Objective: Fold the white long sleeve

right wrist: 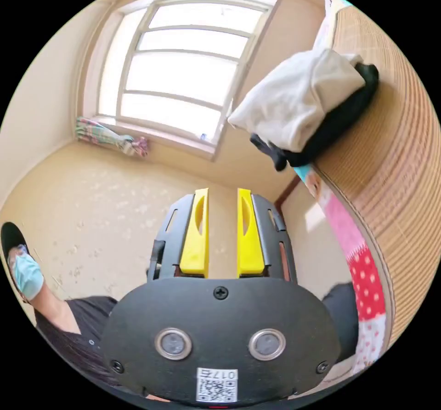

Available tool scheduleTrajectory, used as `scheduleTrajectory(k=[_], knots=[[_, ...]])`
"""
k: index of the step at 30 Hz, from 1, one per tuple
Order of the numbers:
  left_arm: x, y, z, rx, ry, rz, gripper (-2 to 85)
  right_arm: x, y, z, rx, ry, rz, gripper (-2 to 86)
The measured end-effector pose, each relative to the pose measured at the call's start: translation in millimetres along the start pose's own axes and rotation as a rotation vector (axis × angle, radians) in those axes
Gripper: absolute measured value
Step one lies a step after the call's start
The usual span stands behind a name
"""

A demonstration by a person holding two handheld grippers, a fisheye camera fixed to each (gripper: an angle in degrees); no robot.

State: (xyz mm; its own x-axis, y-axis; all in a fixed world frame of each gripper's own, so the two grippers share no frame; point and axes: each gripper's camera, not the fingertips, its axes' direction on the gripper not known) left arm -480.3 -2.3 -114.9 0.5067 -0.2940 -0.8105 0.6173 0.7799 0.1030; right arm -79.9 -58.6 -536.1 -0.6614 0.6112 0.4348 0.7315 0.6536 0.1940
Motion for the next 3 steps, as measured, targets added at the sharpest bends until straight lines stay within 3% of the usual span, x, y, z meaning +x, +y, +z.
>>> scheduleTrajectory(k=[3], knots=[[10,5,39,-0.068,-0.082,0.058,10.5,53,103,-27,-0.108,0.188,0.059,10.4]])
